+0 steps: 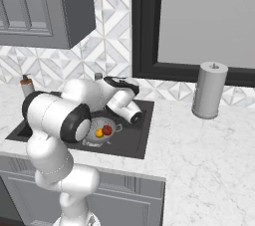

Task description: Put the colander in the sink, put the apple, tangerine in the colander, and turn on the sink faucet and pour water over the colander.

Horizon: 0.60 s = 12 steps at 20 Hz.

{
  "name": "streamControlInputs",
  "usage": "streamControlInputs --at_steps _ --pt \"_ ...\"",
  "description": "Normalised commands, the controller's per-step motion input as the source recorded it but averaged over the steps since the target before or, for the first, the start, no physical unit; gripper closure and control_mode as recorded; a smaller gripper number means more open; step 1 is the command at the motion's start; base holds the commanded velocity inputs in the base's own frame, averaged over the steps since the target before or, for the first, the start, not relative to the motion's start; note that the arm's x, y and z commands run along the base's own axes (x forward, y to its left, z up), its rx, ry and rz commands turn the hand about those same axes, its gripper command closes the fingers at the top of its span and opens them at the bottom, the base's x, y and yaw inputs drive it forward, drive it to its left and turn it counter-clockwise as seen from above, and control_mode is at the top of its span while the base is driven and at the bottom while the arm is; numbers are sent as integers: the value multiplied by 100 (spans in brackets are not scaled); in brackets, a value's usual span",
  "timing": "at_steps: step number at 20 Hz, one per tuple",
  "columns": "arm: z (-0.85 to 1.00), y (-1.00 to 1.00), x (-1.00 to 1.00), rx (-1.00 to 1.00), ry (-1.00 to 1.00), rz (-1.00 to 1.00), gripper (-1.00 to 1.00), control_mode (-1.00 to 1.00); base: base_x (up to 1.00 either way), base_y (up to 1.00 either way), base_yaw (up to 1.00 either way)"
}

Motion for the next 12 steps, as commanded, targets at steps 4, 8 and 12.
streamControlInputs --at_steps 4,8,12 --pt "-14 10 46 0 0 0 -100 -100 0 0 0" --pt "-26 6 37 0 0 0 -100 -100 0 0 0" --pt "-41 9 35 0 0 0 -100 -100 0 0 0"
